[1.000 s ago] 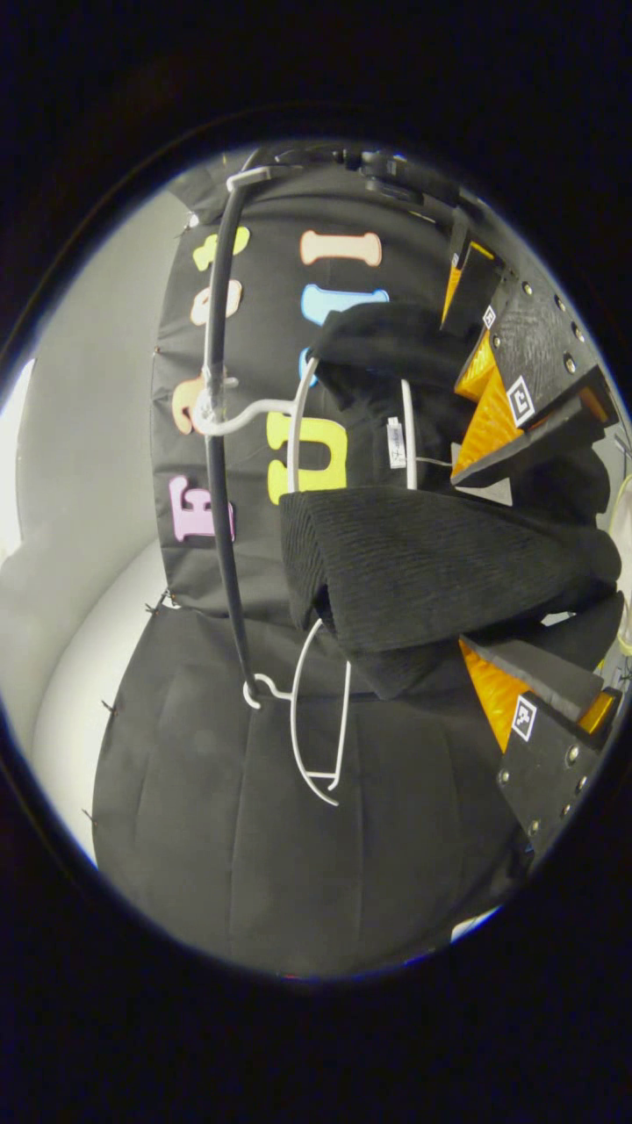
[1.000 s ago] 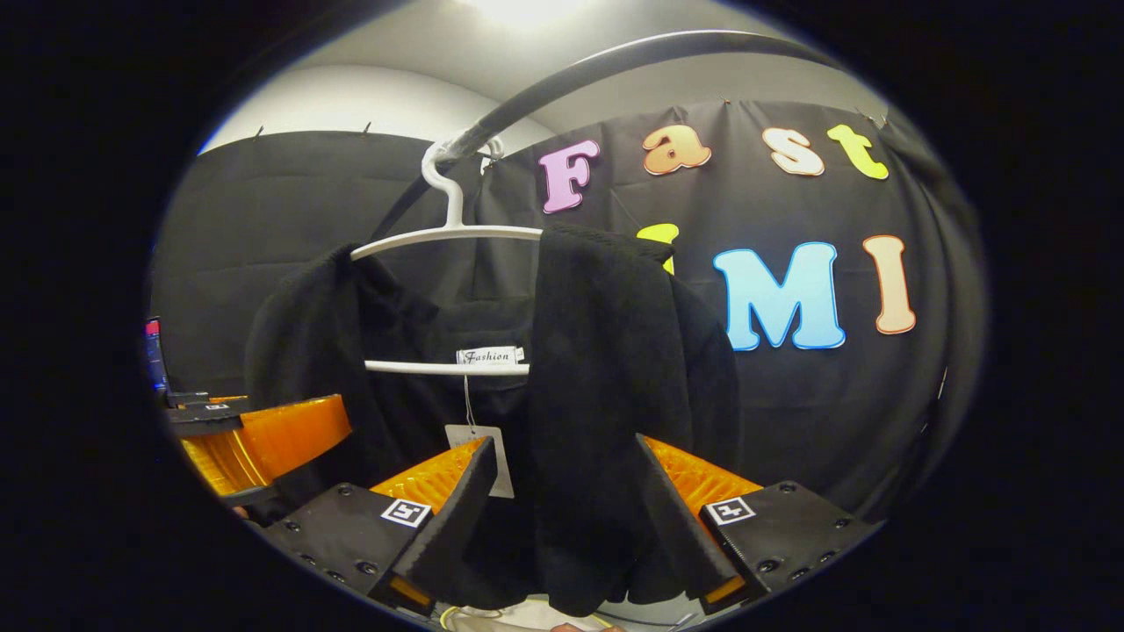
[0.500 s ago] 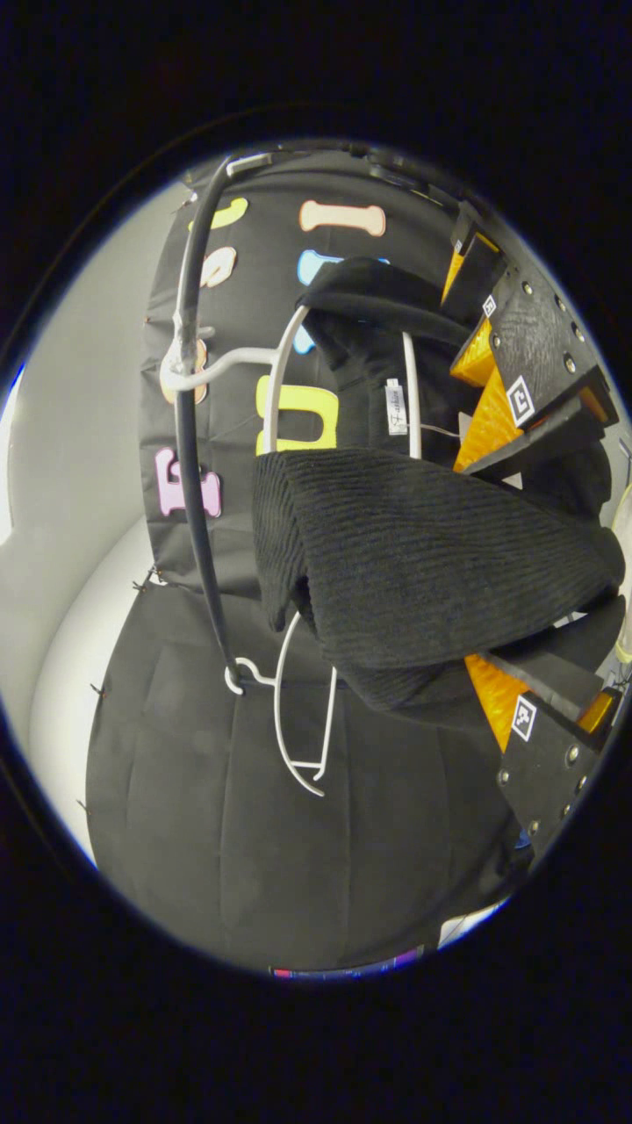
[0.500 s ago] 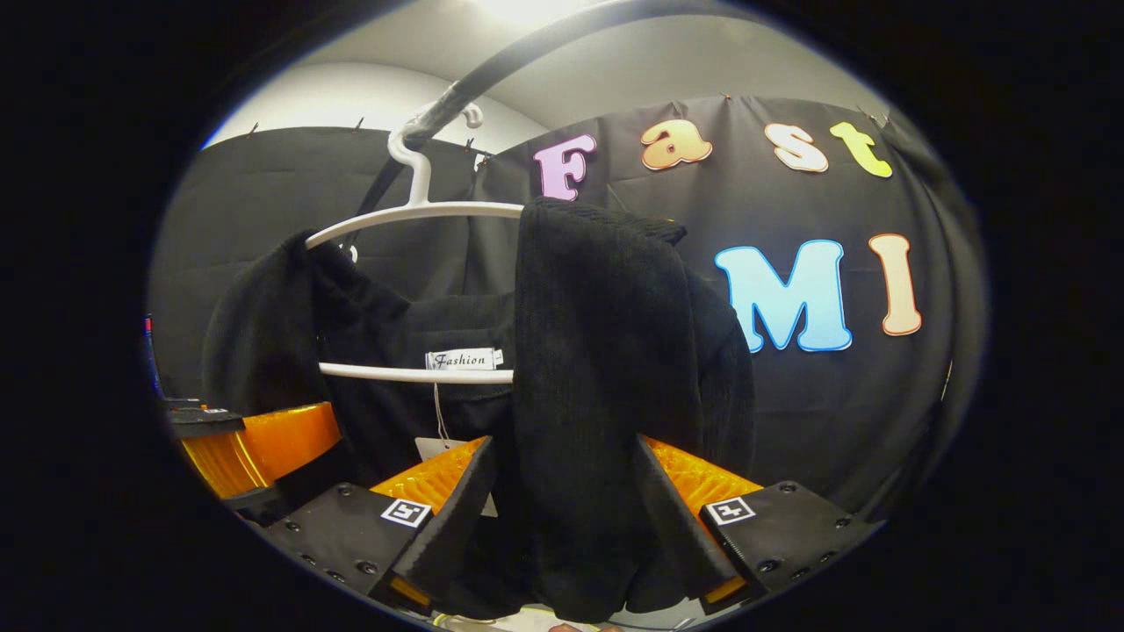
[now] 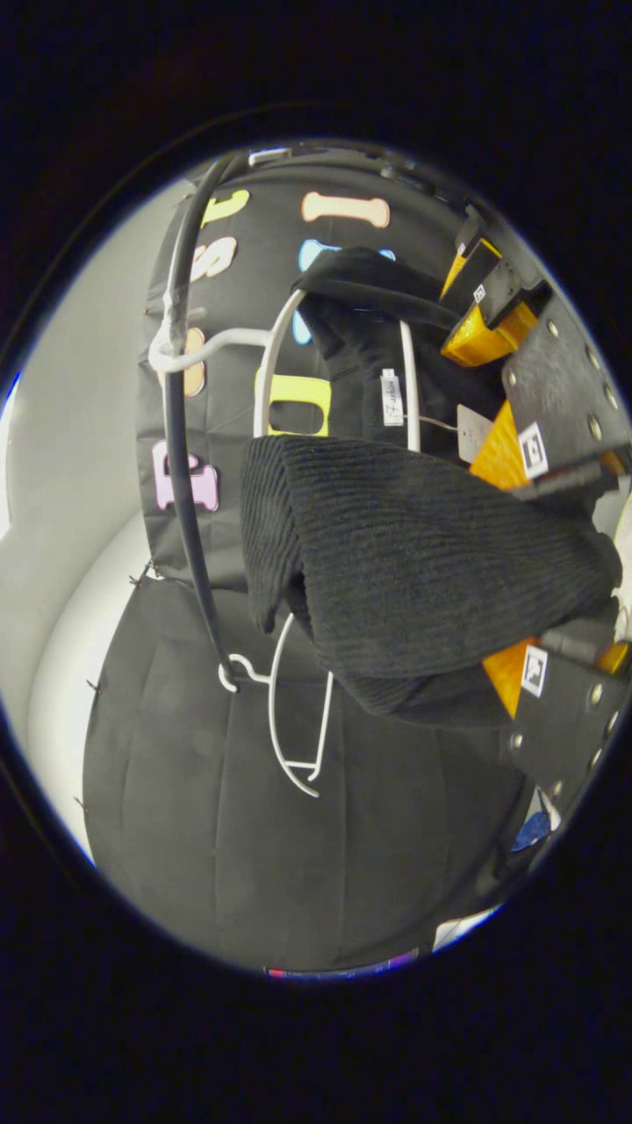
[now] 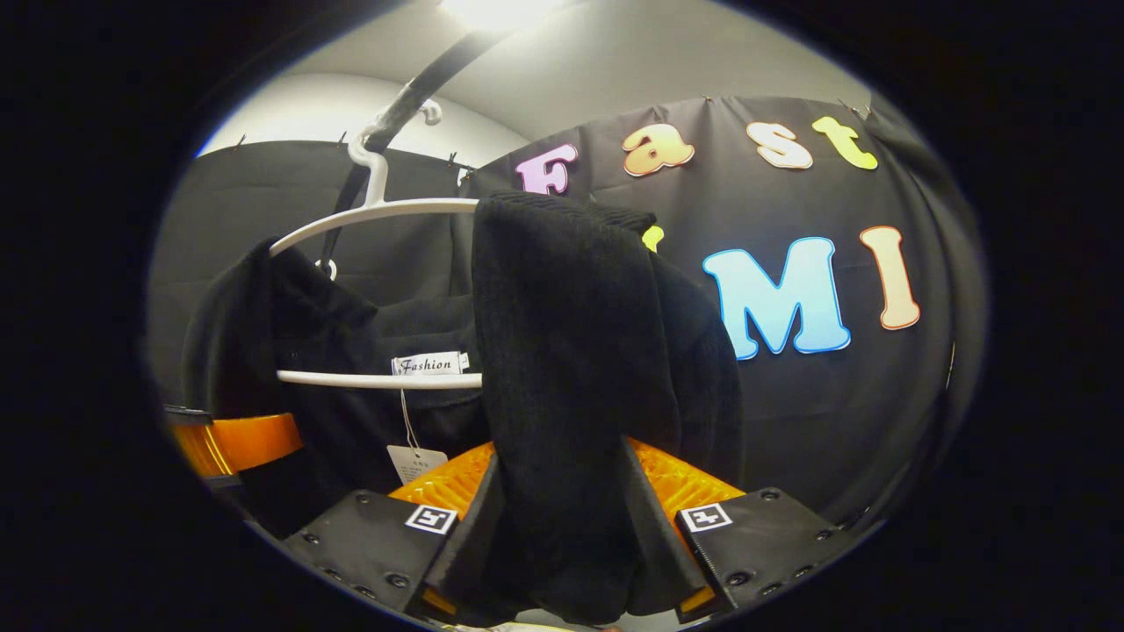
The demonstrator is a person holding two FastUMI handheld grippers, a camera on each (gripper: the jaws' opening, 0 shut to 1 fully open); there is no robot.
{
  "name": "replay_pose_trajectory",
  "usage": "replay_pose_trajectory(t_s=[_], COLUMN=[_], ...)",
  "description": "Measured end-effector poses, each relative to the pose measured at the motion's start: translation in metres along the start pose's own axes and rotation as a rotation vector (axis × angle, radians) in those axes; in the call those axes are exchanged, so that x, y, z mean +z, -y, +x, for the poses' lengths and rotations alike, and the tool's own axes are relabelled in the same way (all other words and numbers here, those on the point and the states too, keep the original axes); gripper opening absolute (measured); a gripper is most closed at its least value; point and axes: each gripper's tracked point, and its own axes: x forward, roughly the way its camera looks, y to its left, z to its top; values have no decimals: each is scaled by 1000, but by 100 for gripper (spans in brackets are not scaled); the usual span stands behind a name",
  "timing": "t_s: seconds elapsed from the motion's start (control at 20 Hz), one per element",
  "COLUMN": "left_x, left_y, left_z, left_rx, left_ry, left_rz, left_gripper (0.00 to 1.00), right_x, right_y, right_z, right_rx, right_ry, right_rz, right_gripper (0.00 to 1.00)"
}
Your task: Grasp the clothes on the hanger with both hands and then place them into the laundry hamper below.
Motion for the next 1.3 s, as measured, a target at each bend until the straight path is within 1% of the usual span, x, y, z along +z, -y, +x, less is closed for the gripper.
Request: replay_pose_trajectory(t_s=[0.05, 0.1, 0.15, 0.2, 0.3, 0.35, 0.4, 0.45, 0.5, 0.55, 0.6, 0.65, 0.7, 0.75, 0.8, 0.9, 1.0, 1.1, 1.15, 1.2, 1.3], left_x=[0, 1, 4, 5, 1, 3, 4, 3, 5, 9, 15, 21, 28, 36, 44, 58, 67, 78, 86, 92, 110], left_y=[1, 0, -9, -1, 8, 10, 10, 18, 22, 26, 26, 26, 24, 22, 18, 11, 6, 7, 10, 12, 15], left_z=[-1, -2, -4, -10, -16, -18, -16, -16, -18, -18, -22, -26, -33, -40, -49, -59, -65, -75, -81, -85, -89], left_rx=[-11, -12, 17, -7, -44, -45, -50, -84, -93, -102, -108, -117, -125, -138, -149, -166, -179, -224, -256, -291, -345], left_ry=[-4, 0, 16, 14, 10, 20, 29, 21, 23, 36, 52, 69, 88, 112, 138, 182, 199, 212, 218, 226, 252], left_rz=[5, 22, 33, 37, 50, 52, 43, 30, 27, 28, 31, 30, 25, 16, 9, 1, -20, -72, -99, -119, -129], left_gripper=[44, 43, 37, 30, 16, 16, 15, 3, 4, 3, 3, 3, 3, 3, 3, 3, 3, 3, 3, 4, 3], right_x=[0, -1, 2, 0, 1, 13, 4, 1, 1, 4, 7, 9, 10, 13, 16, 27, 36, 46, 50, 54, 62], right_y=[1, 1, 3, 8, 4, 4, 1, -5, -10, -6, -1, 2, 4, 9, 13, 28, 38, 48, 53, 56, 63], right_z=[6, 10, 8, 19, 21, 7, 23, 18, 17, 14, 10, 8, 4, 2, -2, -8, -11, -13, -14, -15, -16], right_rx=[7, 14, 21, 13, 45, 59, 83, 126, 152, 154, 145, 136, 127, 113, 95, 42, 1, -30, -43, -55, -78], right_ry=[3, 4, 5, 11, 12, 17, 15, 11, -3, 0, 3, 2, 3, 7, 17, 52, 78, 93, 100, 108, 127], right_rz=[1, -4, -10, -9, 10, 20, 40, 67, 74, 73, 78, 85, 96, 109, 121, 148, 168, 182, 187, 190, 194], right_gripper=[67, 63, 61, 61, 22, 18, 10, 2, 0, 0, 2, 0, 2, 2, 0, 2, 0, 0, 2, 0, 2])
